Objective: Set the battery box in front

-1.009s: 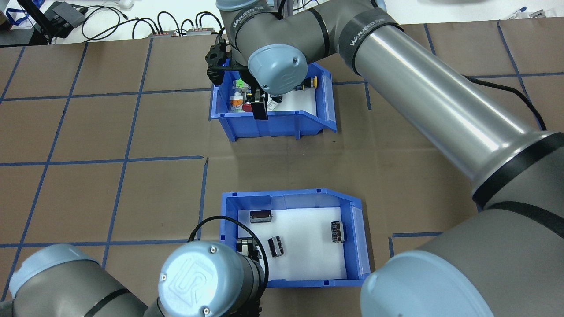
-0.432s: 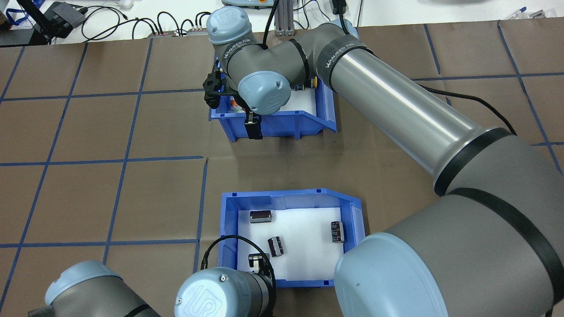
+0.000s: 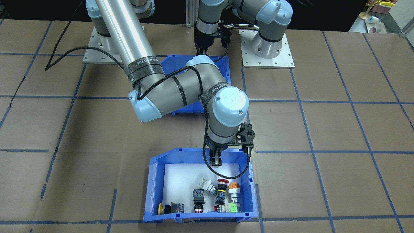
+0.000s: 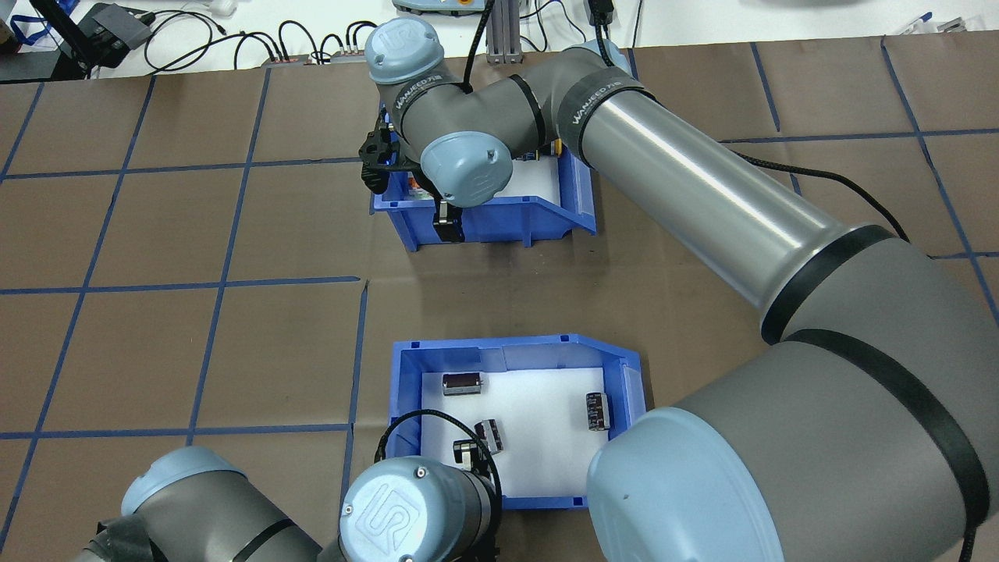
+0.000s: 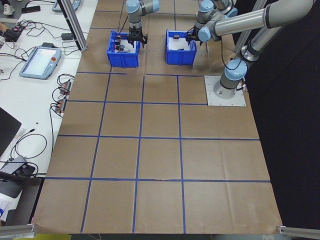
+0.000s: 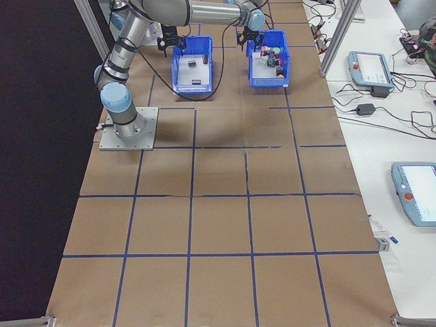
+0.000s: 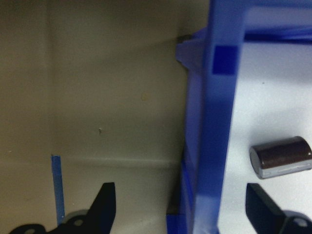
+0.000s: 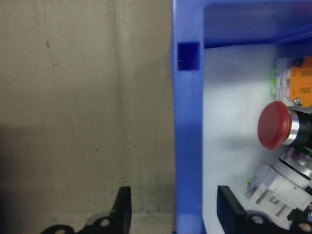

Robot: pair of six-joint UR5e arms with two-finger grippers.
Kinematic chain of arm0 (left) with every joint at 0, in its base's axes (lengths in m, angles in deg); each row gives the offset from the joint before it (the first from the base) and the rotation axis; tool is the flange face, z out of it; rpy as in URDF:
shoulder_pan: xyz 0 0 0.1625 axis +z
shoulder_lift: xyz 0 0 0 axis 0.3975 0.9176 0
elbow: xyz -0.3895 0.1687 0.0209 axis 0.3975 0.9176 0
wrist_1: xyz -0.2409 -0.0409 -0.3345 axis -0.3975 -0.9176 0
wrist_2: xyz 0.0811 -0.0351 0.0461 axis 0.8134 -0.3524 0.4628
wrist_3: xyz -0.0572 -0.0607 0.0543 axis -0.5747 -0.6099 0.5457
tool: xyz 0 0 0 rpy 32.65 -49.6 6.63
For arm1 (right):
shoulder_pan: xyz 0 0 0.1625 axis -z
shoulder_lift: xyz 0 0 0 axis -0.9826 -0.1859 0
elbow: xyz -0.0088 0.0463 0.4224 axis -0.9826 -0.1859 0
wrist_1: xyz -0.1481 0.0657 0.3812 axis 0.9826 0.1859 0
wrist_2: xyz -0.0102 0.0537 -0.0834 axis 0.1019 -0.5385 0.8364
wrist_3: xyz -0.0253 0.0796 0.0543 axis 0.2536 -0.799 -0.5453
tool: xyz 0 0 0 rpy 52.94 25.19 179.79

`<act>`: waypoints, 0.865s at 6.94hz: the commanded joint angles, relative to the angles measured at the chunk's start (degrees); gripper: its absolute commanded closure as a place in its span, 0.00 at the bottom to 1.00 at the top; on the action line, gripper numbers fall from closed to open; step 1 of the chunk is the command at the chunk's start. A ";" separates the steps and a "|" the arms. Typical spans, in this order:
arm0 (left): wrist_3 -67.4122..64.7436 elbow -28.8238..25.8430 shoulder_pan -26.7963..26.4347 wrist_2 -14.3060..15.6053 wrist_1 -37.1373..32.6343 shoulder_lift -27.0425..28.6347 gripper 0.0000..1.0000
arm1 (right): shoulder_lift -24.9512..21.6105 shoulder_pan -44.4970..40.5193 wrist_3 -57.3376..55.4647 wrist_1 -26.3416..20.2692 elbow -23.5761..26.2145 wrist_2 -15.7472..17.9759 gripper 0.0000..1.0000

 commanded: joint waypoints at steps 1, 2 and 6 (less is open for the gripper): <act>-0.26 0.00 -0.02 0.00 0.36 3.09 0.36 | -0.84 0.09 -0.13 0.16 -0.31 0.09 0.88; -0.09 -0.17 -0.02 -0.17 0.97 3.10 0.72 | -1.71 0.17 -0.13 0.16 -0.66 0.35 0.93; 0.96 -0.78 0.42 0.88 4.76 0.83 1.00 | -9.00 6.13 4.42 -1.25 2.57 4.04 0.95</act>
